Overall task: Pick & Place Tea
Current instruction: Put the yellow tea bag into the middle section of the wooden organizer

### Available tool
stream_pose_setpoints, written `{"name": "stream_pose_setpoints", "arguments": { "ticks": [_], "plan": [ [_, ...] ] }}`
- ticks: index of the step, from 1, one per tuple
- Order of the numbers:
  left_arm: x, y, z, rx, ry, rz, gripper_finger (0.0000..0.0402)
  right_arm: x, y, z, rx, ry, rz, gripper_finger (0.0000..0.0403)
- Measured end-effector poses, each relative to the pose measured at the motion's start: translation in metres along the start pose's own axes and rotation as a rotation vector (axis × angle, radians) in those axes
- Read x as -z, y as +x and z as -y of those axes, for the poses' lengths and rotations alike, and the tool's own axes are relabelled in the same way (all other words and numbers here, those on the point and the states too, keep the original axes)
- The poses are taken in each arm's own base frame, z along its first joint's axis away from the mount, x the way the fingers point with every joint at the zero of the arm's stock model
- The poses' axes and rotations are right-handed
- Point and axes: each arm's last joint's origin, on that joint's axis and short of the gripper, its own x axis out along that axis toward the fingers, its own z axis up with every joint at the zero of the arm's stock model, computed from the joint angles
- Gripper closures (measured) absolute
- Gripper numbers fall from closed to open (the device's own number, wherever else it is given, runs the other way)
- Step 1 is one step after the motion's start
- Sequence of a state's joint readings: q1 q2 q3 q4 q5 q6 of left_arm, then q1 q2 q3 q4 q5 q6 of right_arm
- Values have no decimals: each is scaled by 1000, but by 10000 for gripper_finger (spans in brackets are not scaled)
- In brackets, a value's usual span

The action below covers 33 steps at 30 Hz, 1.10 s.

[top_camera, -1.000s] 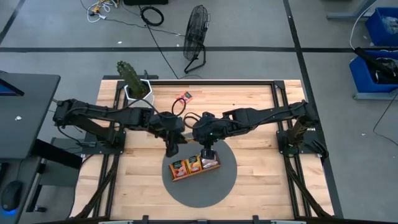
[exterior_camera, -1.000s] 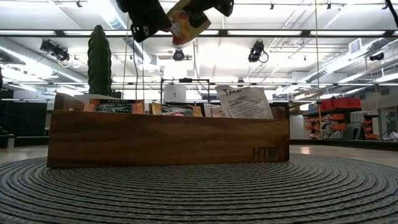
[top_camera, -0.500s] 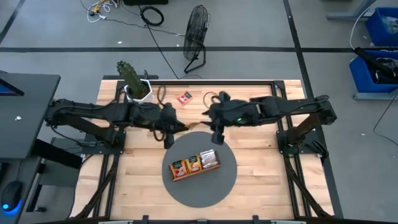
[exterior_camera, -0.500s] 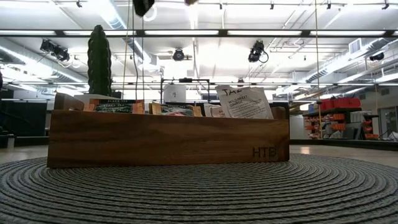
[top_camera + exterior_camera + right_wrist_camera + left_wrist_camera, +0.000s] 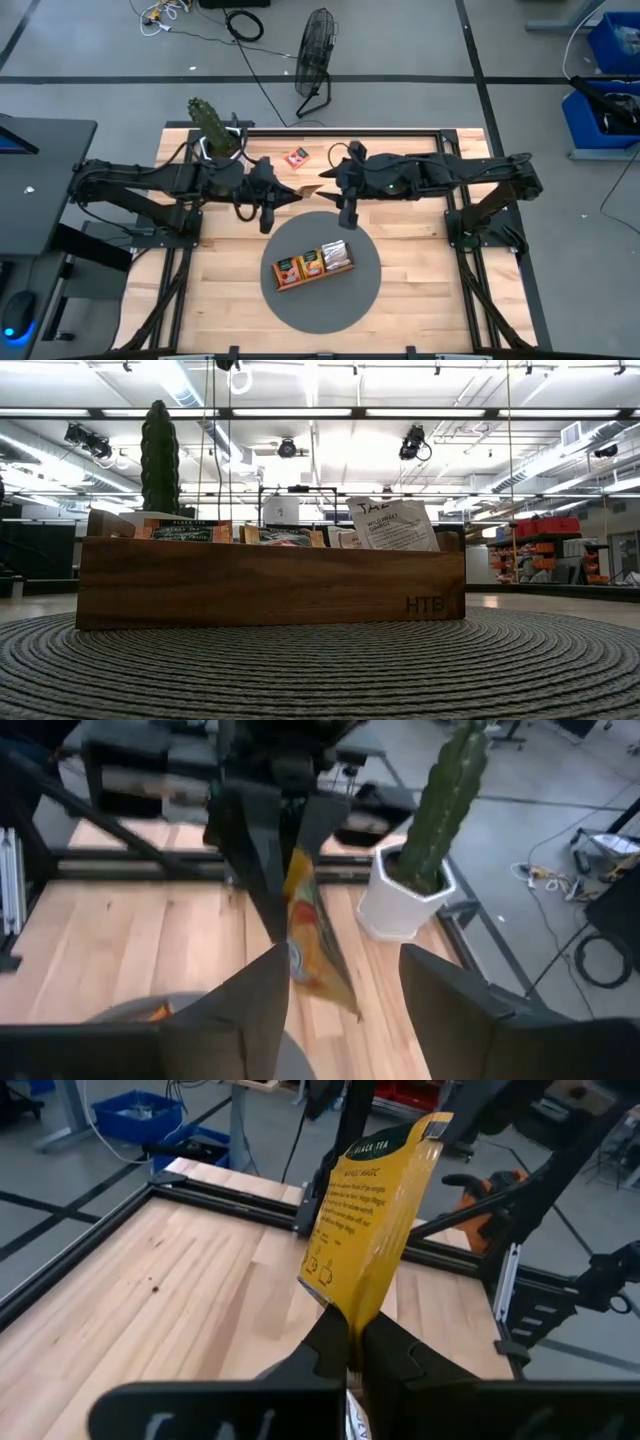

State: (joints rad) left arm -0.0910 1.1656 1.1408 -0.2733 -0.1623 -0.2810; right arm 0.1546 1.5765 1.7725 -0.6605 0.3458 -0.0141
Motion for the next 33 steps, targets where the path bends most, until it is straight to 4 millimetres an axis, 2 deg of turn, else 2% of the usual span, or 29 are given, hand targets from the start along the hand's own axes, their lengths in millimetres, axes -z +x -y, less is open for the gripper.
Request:
{"name": "stream_pose_setpoints", "arguments": {
  "ticks": [6,9,13,19,20,22,26,33],
  "plan": [
    [-1,-1,1,6,-1,15,392,-1,9,-2,-60,9,15,207],
    [-2,-1,1,6,1,15,392,0,11,-1,-66,7,15,223],
    [-2,-1,1,6,-3,14,391,0,14,2,-108,39,9,275],
    [-2,-1,1,7,-5,15,392,1,17,8,-116,44,6,384],
    [-2,-1,1,7,-5,16,392,0,17,9,-117,39,8,393],
    [-2,-1,1,7,-6,17,387,0,17,9,-115,42,12,395],
    [-1,-3,1,23,2,6,346,1,17,9,-117,50,4,400],
    [-8,-34,-2,40,3,25,295,2,15,8,-154,109,-18,401]
  ]
}}
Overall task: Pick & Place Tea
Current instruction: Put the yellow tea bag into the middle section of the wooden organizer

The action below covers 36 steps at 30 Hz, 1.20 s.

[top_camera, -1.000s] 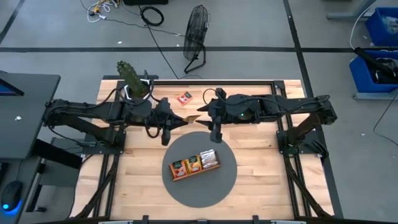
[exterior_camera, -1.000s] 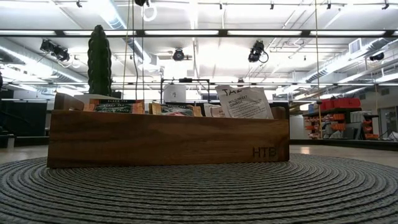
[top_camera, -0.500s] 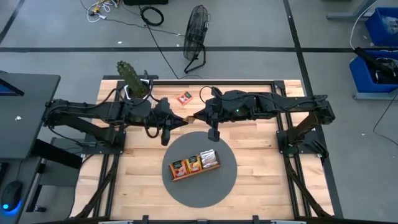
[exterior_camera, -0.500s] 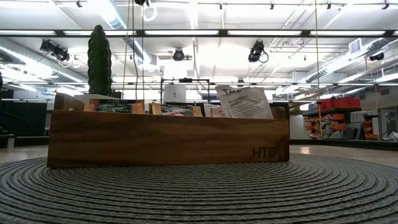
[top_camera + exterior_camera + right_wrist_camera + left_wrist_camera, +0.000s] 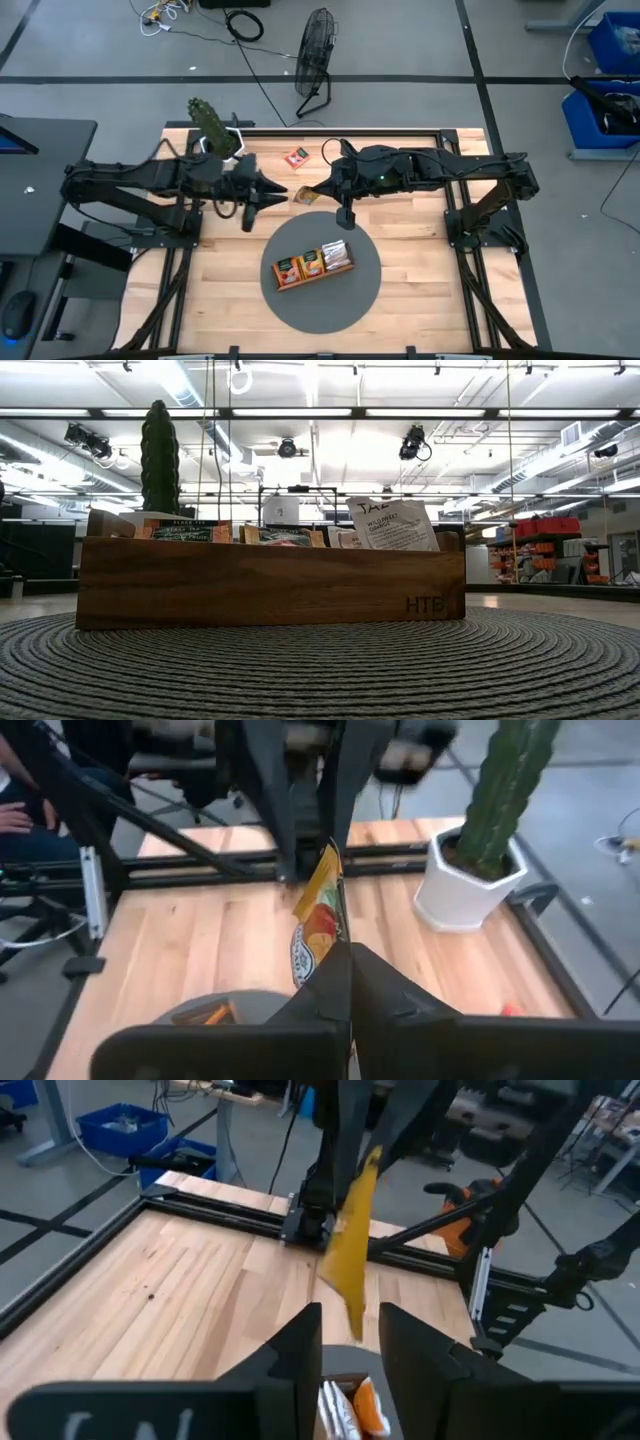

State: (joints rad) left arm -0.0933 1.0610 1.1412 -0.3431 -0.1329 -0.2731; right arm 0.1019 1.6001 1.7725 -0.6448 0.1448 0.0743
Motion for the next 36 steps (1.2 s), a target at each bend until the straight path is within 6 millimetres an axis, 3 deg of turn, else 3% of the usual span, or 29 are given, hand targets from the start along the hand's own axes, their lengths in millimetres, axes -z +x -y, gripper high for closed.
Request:
{"name": "stream_pose_setpoints", "arguments": {
  "ticks": [10,17,26,36],
  "plan": [
    [0,-51,-10,-77,35,-15,300,9,13,-13,-51,58,-69,402],
    [3,-75,-16,-144,41,-8,301,29,52,-33,-93,48,-172,403],
    [5,-89,-19,-146,27,-9,301,73,104,-61,-98,-7,-388,403],
    [5,-88,-19,-157,43,-19,301,121,141,-95,-122,-99,-564,403]
  ]
}}
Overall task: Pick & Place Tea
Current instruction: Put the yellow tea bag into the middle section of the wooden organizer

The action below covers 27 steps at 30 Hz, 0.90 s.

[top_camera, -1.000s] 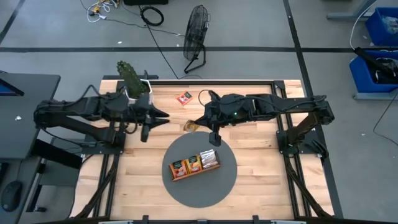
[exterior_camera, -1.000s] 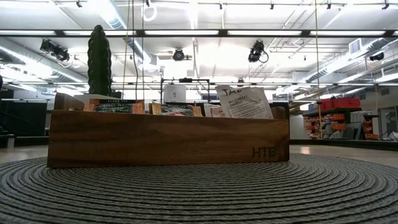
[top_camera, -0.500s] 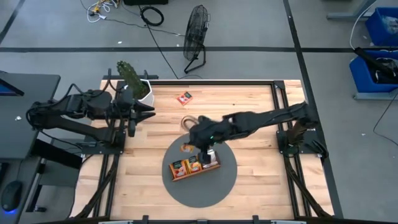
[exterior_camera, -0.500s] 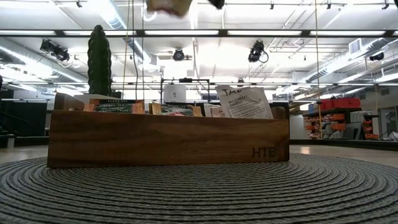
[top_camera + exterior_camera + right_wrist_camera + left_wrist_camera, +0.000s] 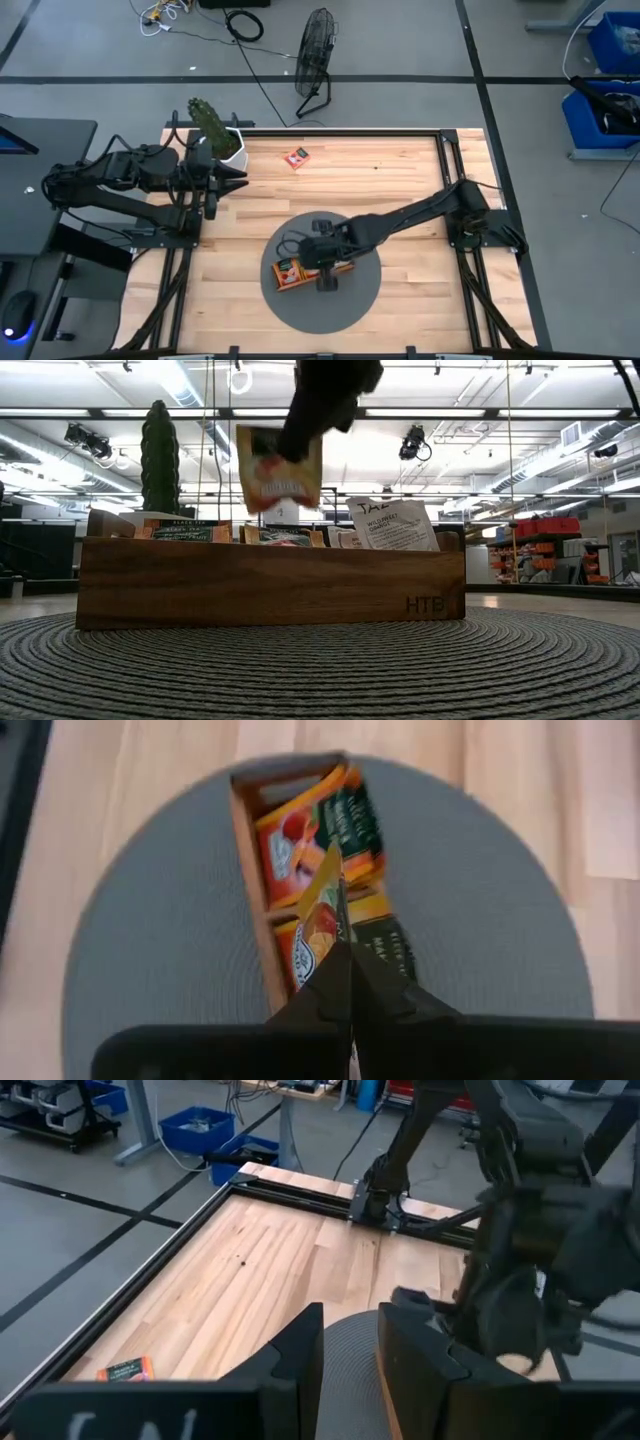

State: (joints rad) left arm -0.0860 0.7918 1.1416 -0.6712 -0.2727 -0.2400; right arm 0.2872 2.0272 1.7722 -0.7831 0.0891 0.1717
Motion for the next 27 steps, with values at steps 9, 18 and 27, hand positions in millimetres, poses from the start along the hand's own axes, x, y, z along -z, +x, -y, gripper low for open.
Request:
{"name": "stream_pose_setpoints", "arguments": {
  "ticks": [9,18,27],
  "plan": [
    [0,0,0,-9,1,3,301,8,25,-8,53,-43,-60,403],
    [0,0,0,-13,1,5,301,13,40,-9,23,-51,-57,403],
    [0,0,-1,-28,0,9,301,17,53,-9,47,-68,-86,403]
  ]
}}
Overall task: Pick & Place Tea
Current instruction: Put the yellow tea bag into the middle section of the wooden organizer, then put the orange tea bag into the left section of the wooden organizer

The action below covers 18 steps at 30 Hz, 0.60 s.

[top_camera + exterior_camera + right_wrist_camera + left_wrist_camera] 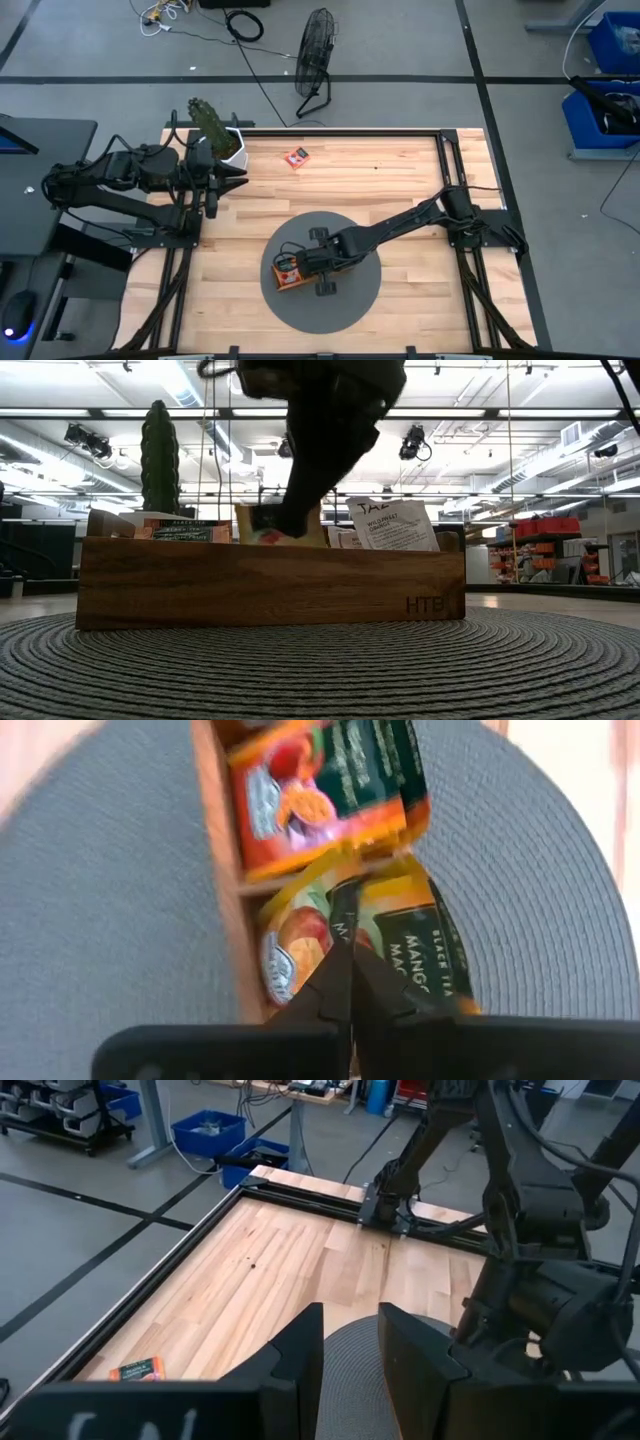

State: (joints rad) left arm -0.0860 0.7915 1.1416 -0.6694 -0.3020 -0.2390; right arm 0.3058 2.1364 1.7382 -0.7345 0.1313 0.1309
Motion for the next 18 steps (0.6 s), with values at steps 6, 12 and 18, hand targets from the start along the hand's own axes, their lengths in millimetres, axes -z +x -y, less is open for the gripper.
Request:
{"name": "stream_pose_setpoints", "arguments": {
  "ticks": [6,12,18],
  "plan": [
    [0,0,0,-9,23,2,301,1,0,0,-8,18,-9,402],
    [0,0,-1,-18,25,4,301,2,1,-1,-42,52,-23,369],
    [0,0,0,-18,24,4,301,2,-7,0,-42,76,-30,308]
  ]
}}
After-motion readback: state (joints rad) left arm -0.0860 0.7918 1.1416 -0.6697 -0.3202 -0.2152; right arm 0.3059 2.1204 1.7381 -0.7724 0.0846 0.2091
